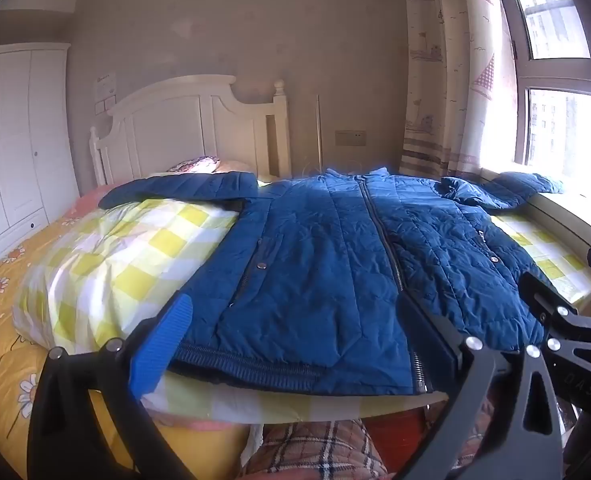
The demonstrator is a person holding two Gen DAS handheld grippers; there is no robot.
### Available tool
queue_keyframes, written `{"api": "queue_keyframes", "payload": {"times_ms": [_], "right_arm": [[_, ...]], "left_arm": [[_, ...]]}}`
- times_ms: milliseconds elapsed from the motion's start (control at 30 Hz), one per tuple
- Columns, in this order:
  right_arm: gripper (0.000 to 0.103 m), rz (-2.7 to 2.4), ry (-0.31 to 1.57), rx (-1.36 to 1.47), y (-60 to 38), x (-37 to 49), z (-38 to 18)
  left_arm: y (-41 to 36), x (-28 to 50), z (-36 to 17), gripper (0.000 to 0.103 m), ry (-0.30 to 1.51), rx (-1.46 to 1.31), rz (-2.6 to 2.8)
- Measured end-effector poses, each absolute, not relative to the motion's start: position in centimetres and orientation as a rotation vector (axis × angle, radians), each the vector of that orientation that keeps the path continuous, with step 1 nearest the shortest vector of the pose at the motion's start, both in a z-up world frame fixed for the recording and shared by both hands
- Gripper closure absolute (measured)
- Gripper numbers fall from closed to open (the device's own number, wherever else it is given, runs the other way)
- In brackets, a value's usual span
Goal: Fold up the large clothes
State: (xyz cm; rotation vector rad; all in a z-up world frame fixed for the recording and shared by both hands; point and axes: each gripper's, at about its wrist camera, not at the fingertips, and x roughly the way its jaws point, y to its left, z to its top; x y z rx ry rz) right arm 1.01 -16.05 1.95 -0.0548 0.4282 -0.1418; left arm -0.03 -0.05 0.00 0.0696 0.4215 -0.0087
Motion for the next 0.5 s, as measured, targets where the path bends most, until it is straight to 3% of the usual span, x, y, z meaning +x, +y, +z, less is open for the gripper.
{"api": "queue_keyframes", "payload": {"times_ms": [500], "right_arm": [[0.004,-0.131,0.452,-0.047,-15.7,1.4,1.6]], "left_arm": [[-0.4,0.1,-0.3,0.002,0.425,0.060,0.002]]}}
